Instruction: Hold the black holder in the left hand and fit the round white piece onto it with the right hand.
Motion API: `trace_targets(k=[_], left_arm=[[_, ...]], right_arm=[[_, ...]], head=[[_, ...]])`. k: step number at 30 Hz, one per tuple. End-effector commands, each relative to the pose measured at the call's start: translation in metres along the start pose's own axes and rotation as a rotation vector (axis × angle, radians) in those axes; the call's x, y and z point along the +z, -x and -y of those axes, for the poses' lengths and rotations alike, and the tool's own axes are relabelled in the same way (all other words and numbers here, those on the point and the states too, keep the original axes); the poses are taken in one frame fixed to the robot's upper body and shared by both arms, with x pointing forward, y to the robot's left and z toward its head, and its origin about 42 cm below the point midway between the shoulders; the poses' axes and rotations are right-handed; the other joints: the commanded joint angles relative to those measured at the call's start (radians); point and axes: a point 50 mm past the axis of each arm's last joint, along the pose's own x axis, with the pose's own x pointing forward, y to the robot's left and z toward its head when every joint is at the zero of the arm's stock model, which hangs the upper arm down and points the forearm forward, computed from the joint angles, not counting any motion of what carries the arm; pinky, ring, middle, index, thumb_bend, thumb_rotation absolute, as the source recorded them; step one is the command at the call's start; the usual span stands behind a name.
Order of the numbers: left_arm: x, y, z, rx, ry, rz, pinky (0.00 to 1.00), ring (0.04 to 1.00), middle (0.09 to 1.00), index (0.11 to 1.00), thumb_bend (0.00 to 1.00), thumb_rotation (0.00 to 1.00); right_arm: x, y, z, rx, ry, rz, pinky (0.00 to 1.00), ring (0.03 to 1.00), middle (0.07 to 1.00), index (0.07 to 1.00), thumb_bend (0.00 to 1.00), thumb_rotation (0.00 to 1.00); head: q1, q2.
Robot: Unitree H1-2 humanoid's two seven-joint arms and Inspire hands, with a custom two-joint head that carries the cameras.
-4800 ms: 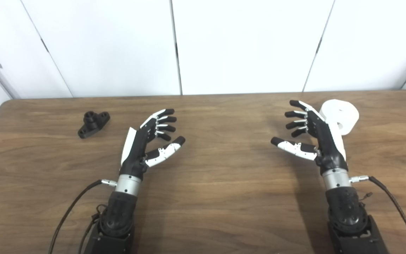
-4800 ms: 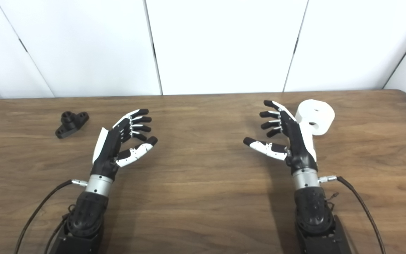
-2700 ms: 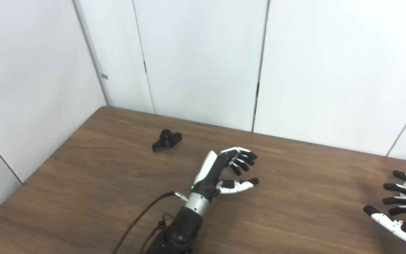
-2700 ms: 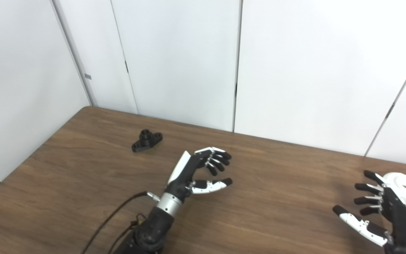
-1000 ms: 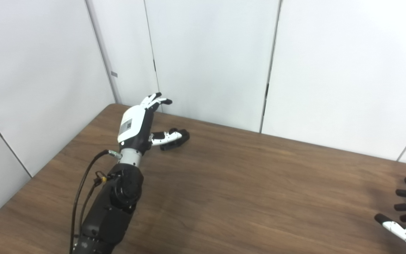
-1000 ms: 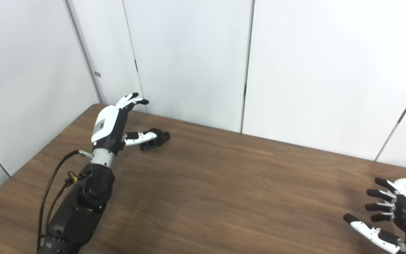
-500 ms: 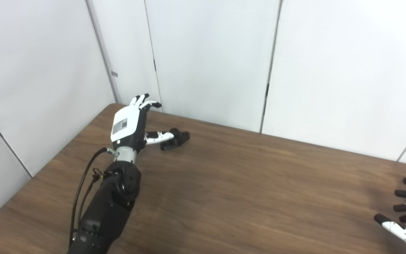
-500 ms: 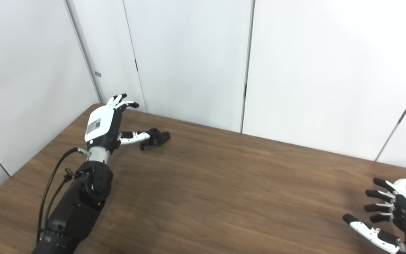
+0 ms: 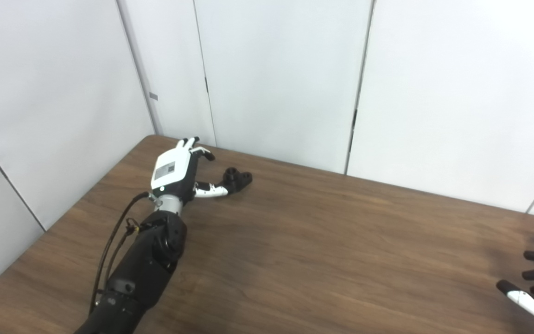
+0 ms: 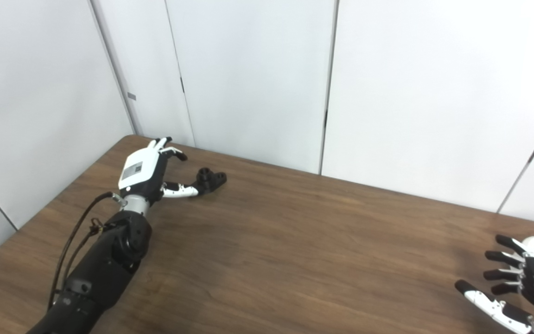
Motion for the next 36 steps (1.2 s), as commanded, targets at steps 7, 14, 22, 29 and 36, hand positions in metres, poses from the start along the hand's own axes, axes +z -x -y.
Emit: trace_targets(k=[7,14,22,29,36], left_arm=[[0.009,-0.027,-0.022,0.054,-0.033,0.021,0.86,0.976,0.96,0.701,1.0,0.36],[0.006,-0.032,-0.018,0.023,-0.053,-0.004,0.88,0.993,0.978,0.722,1.0,0.37],[0.001,-0.04,-0.004,0.008,-0.035,-0.02,0.9,0.999,0.983,0.714,1.0,0.38],[0.0,-0.048,0.006,0.004,-0.008,-0.021,0.86,0.982,0.965,0.702,1.0,0.39],[0.003,-0.054,0.013,-0.007,0.005,-0.036,0.84,0.964,0.95,0.693,1.0,0.38]], right_arm=[[0.02,-0.007,0.012,-0.026,0.012,0.075,0.45,0.574,0.698,0.787,0.57,0.14],[0.021,-0.006,0.012,-0.027,0.007,0.074,0.45,0.57,0.698,0.787,0.57,0.12],[0.022,-0.003,0.012,-0.025,0.009,0.066,0.45,0.562,0.696,0.786,0.57,0.13],[0.021,-0.002,0.011,-0.026,0.011,0.069,0.44,0.559,0.697,0.785,0.57,0.12],[0.023,0.0,0.009,-0.03,0.008,0.066,0.44,0.556,0.69,0.78,0.57,0.13]], head=[[-0.001,0.004],[-0.004,0.006],[-0.008,0.011],[-0.013,0.011],[-0.021,0.011]])
